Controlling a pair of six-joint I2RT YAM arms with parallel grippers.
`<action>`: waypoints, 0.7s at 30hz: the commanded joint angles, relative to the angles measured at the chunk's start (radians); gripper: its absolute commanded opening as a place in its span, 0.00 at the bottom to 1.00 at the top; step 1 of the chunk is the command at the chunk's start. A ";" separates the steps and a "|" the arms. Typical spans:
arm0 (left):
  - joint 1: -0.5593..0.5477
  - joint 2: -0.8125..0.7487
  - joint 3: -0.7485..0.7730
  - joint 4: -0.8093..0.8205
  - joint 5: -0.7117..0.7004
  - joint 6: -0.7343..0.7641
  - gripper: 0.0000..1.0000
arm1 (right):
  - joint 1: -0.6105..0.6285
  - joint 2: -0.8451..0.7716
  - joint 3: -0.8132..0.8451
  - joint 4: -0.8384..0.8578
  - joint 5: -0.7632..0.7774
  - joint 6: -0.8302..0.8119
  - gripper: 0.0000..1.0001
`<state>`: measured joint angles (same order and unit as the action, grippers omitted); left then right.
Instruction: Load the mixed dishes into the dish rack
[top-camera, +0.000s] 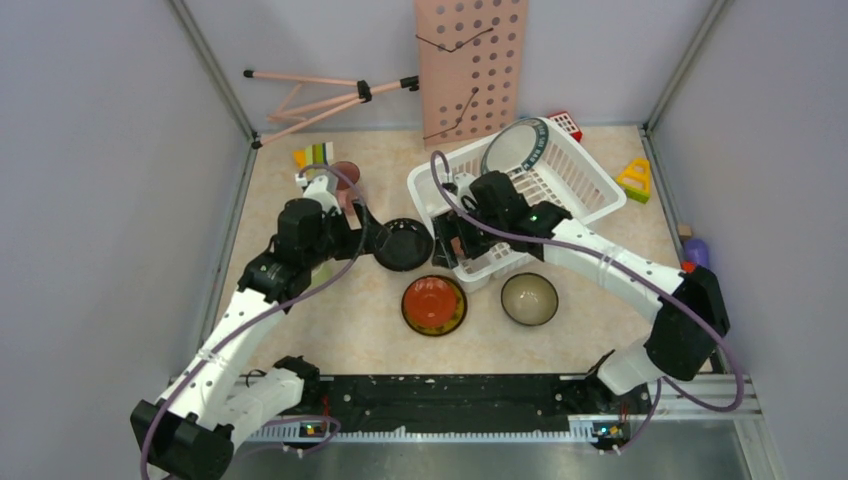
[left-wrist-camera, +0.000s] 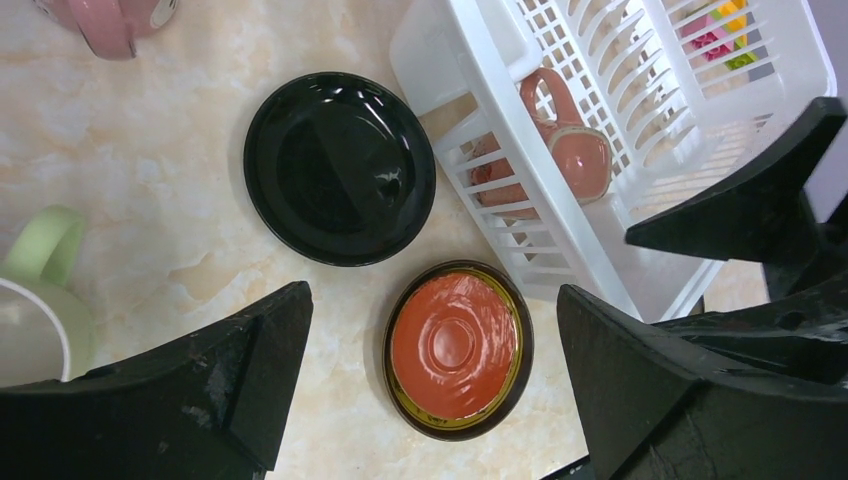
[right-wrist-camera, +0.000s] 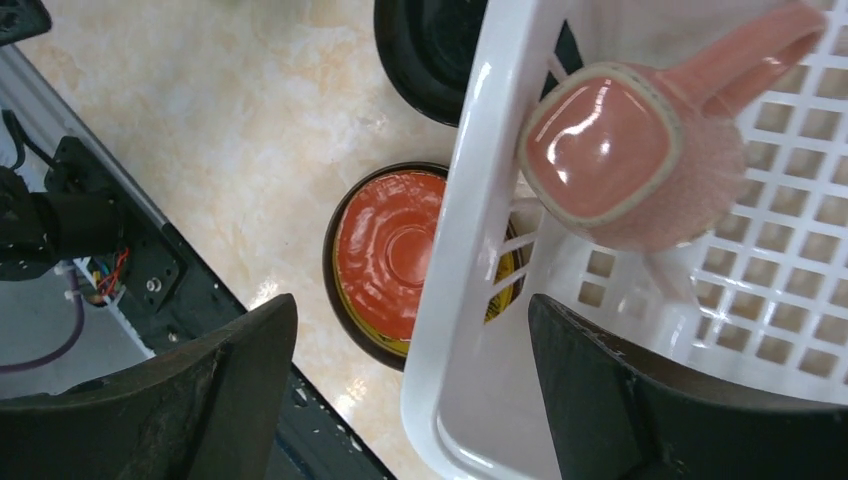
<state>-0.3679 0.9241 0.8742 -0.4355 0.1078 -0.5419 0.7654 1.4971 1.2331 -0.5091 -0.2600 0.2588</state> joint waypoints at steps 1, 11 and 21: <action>0.003 -0.021 -0.024 0.042 0.025 0.040 0.96 | 0.008 -0.122 0.040 -0.039 0.139 0.030 0.86; -0.004 -0.032 -0.181 0.231 0.085 -0.035 0.94 | 0.006 -0.371 -0.028 -0.345 0.346 0.134 0.87; -0.022 -0.013 -0.183 0.269 0.116 -0.030 0.94 | 0.006 -0.594 -0.307 -0.504 0.317 0.395 0.91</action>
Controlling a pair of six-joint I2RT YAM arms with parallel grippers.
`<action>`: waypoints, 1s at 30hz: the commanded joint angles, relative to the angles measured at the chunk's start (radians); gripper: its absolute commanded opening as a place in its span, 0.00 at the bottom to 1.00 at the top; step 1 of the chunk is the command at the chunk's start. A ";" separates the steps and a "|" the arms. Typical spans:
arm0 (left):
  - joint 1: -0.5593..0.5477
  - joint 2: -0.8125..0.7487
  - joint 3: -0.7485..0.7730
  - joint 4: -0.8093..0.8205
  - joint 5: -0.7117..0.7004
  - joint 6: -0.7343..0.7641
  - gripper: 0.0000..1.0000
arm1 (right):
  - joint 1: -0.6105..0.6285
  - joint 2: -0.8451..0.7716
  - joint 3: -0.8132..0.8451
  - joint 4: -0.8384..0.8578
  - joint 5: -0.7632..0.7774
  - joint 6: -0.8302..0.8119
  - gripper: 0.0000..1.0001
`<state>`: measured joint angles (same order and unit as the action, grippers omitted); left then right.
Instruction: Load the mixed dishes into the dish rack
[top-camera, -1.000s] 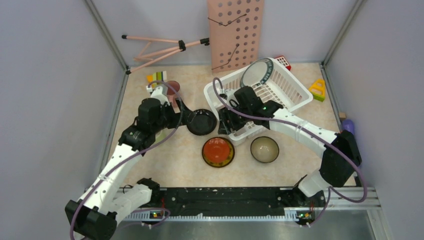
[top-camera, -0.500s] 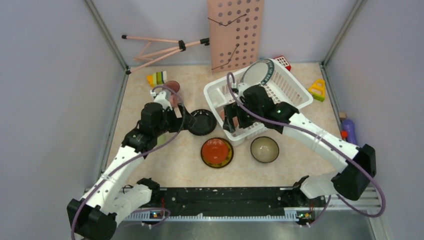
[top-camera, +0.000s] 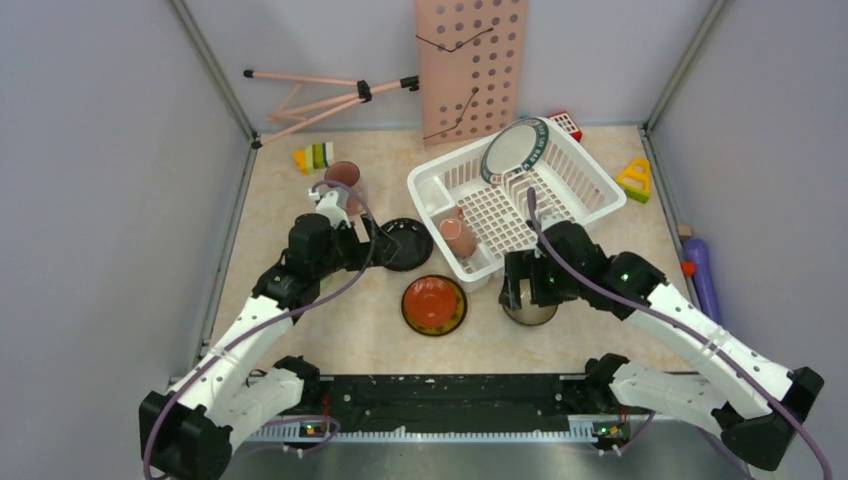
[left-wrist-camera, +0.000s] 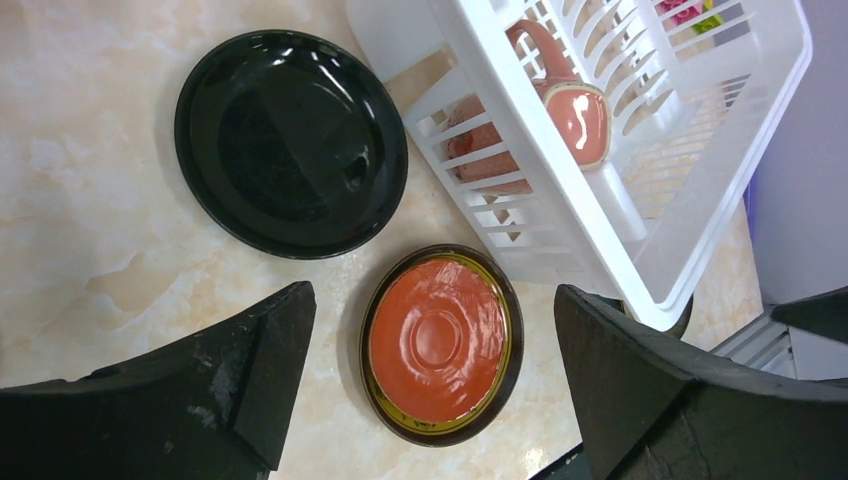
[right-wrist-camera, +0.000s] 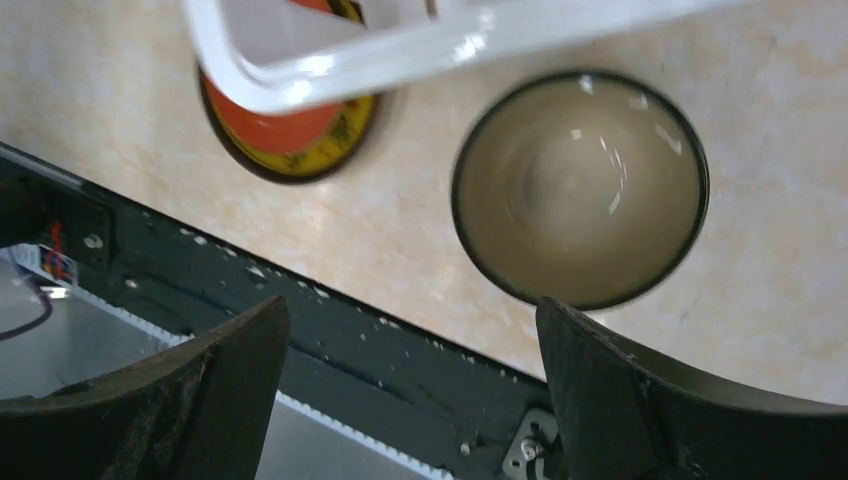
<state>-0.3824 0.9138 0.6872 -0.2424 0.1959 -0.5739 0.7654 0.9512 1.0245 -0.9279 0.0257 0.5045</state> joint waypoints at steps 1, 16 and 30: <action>-0.009 -0.003 0.006 0.075 0.031 0.003 0.94 | 0.006 -0.054 -0.131 -0.082 0.051 0.178 0.92; -0.013 -0.020 0.021 0.015 0.008 0.023 0.93 | 0.056 0.172 -0.198 0.208 0.021 0.002 0.81; -0.013 -0.037 0.044 0.001 -0.033 0.040 0.93 | 0.103 0.327 -0.243 0.329 0.149 -0.012 0.64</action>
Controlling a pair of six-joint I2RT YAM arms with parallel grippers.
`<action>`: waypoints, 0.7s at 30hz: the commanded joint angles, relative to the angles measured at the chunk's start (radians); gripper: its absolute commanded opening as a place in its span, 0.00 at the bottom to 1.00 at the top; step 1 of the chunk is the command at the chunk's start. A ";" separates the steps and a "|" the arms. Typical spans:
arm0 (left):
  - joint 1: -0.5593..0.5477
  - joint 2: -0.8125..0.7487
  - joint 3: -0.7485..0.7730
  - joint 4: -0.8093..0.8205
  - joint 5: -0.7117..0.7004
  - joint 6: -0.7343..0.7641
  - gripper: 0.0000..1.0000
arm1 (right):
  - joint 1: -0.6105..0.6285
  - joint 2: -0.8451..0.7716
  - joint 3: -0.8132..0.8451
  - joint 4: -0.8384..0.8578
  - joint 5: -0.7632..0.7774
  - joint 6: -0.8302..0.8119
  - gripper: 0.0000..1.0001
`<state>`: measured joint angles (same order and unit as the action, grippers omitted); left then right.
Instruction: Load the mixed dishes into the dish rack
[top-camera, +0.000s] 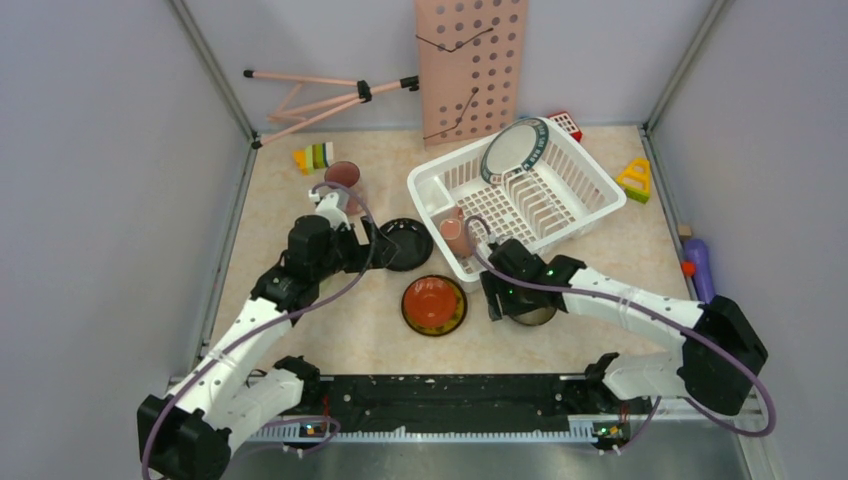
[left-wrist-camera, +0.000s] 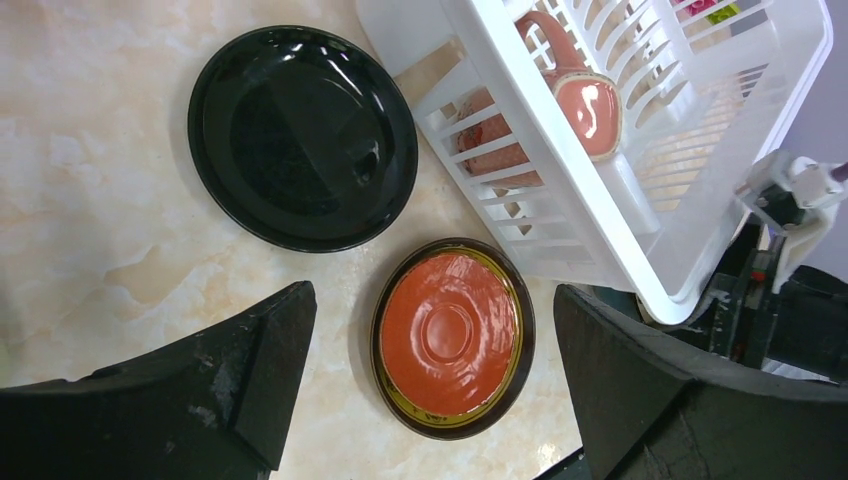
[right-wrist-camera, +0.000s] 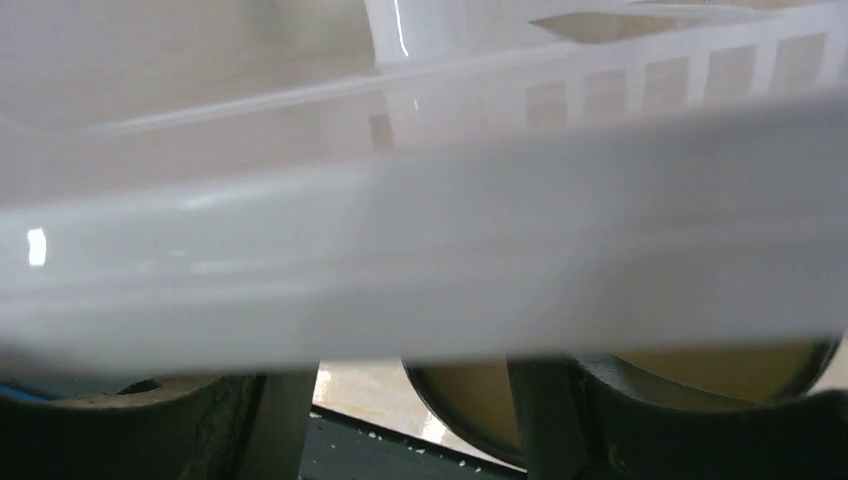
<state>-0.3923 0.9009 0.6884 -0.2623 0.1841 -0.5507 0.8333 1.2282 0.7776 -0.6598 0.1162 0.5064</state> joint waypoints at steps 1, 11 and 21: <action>-0.003 -0.025 0.046 0.017 -0.024 0.018 0.93 | 0.045 0.063 0.005 0.064 0.070 -0.010 0.62; -0.003 -0.044 0.036 0.008 -0.061 0.010 0.93 | 0.064 0.064 0.058 -0.042 0.029 0.030 0.00; -0.003 -0.024 0.040 0.037 -0.039 0.000 0.92 | 0.060 -0.097 0.266 -0.309 -0.289 0.053 0.00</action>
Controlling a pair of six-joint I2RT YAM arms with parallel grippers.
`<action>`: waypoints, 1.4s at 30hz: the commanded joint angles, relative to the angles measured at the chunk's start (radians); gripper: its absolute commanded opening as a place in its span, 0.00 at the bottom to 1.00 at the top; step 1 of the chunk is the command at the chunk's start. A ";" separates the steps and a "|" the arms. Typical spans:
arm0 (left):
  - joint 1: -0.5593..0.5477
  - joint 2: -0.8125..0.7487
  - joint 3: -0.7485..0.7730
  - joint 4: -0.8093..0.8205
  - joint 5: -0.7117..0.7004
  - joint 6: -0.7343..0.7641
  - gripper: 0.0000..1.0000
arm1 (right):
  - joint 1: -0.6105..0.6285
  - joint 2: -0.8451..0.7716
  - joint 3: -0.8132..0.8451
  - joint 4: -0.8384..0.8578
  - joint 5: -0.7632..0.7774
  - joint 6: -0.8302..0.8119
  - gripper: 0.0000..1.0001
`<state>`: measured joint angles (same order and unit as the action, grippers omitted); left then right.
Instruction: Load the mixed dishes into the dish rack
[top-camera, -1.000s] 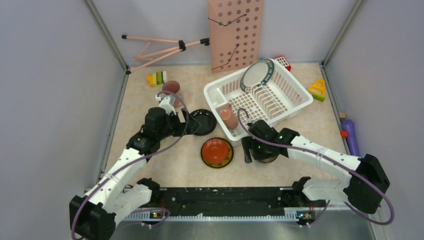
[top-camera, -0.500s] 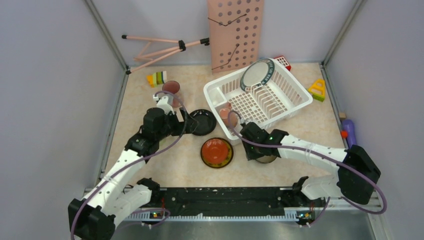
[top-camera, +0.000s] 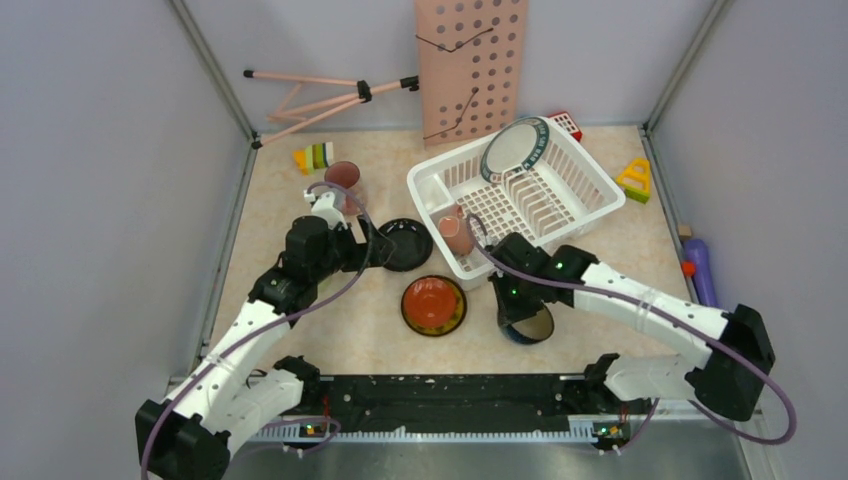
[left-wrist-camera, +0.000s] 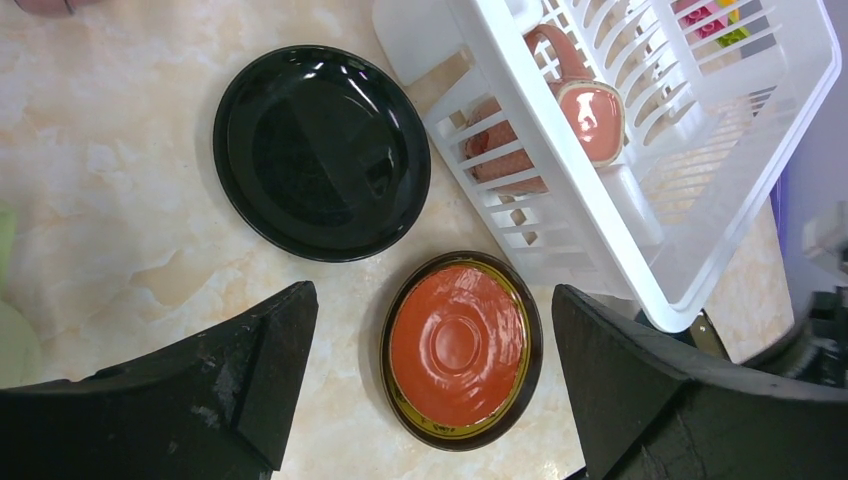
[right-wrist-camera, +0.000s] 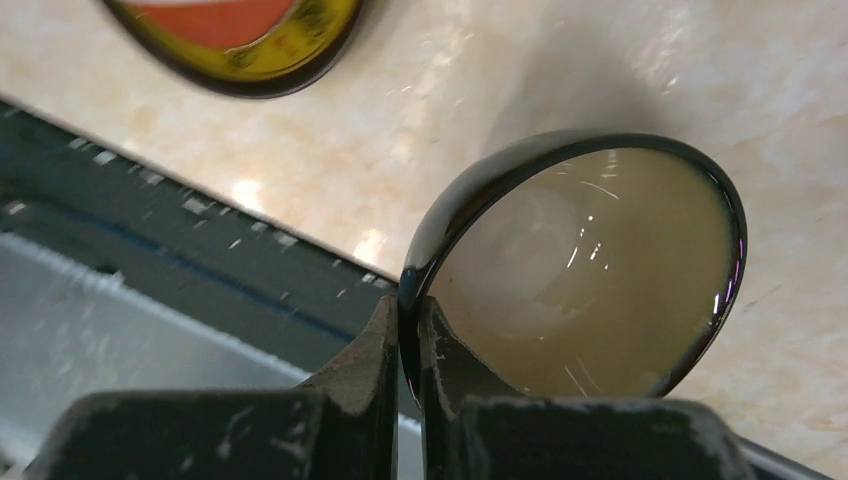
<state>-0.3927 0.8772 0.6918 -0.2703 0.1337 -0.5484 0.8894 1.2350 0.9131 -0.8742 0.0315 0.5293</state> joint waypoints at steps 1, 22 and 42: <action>-0.002 0.002 0.038 0.048 0.018 -0.004 0.92 | 0.004 -0.121 0.157 -0.089 -0.248 0.036 0.00; -0.003 -0.110 0.131 -0.061 0.051 0.046 0.93 | -0.282 -0.020 0.491 0.534 -0.854 0.256 0.00; -0.161 0.072 0.354 0.102 -0.115 0.378 0.99 | -0.559 0.014 0.300 1.198 -0.526 0.598 0.00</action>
<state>-0.4988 0.8974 0.9642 -0.2852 0.1051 -0.3576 0.3691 1.2568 1.2407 0.0364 -0.5667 1.0428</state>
